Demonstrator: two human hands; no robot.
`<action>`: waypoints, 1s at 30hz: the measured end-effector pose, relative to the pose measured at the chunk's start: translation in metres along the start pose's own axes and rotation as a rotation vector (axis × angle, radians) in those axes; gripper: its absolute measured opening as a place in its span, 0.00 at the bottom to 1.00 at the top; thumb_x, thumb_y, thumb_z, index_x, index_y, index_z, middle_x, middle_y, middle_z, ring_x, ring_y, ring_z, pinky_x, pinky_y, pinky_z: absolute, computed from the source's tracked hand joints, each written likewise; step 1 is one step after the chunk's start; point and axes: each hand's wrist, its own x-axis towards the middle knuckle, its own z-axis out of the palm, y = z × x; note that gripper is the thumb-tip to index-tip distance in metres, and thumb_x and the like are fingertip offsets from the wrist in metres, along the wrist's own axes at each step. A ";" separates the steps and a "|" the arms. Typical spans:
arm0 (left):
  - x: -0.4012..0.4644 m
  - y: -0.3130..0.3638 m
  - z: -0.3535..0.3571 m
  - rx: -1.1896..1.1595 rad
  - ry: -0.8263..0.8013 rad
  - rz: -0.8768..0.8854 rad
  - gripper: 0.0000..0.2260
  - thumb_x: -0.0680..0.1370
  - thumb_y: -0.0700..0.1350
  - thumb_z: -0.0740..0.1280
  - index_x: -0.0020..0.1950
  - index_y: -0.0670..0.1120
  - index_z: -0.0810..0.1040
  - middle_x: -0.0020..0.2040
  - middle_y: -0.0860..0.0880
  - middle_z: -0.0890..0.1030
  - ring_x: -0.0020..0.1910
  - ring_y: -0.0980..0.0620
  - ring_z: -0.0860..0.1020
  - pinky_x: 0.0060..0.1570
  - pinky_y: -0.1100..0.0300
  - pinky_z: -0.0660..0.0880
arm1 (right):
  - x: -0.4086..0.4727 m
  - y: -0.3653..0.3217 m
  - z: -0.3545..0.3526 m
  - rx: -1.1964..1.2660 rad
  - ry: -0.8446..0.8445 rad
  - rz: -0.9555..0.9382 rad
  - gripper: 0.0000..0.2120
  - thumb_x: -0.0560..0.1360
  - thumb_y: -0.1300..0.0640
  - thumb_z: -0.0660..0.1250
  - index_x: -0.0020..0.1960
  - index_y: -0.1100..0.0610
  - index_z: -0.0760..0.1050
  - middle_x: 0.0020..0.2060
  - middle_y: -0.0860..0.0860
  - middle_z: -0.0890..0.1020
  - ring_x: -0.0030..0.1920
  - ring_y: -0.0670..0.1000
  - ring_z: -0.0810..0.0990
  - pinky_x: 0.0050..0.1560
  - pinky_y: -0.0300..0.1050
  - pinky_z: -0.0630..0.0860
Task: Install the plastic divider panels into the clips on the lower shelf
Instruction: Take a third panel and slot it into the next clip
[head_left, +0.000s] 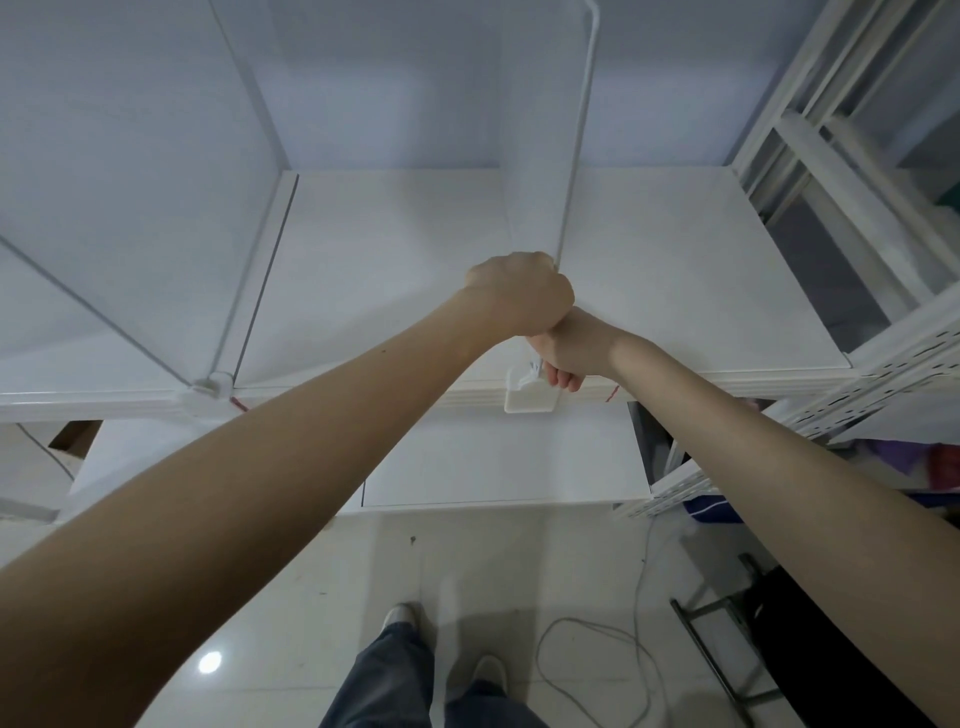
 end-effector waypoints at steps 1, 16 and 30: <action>0.000 -0.002 0.001 -0.005 0.017 0.001 0.13 0.80 0.43 0.52 0.54 0.39 0.74 0.57 0.40 0.77 0.56 0.40 0.75 0.47 0.54 0.67 | 0.001 0.000 0.001 0.003 0.001 0.000 0.17 0.79 0.52 0.50 0.33 0.56 0.64 0.17 0.53 0.73 0.12 0.45 0.67 0.18 0.30 0.66; 0.003 0.000 0.028 -0.147 0.020 -0.077 0.15 0.81 0.43 0.50 0.59 0.38 0.72 0.60 0.40 0.76 0.57 0.41 0.74 0.50 0.54 0.67 | -0.007 0.014 0.007 -0.128 -0.056 -0.093 0.17 0.76 0.64 0.50 0.30 0.56 0.64 0.26 0.53 0.72 0.26 0.50 0.67 0.28 0.38 0.64; -0.004 -0.057 0.034 -0.416 -0.130 0.213 0.14 0.74 0.59 0.66 0.43 0.48 0.77 0.41 0.53 0.81 0.42 0.55 0.79 0.46 0.64 0.75 | -0.005 0.035 0.000 0.079 0.125 -0.259 0.10 0.73 0.53 0.66 0.54 0.52 0.73 0.39 0.50 0.79 0.36 0.51 0.78 0.27 0.28 0.70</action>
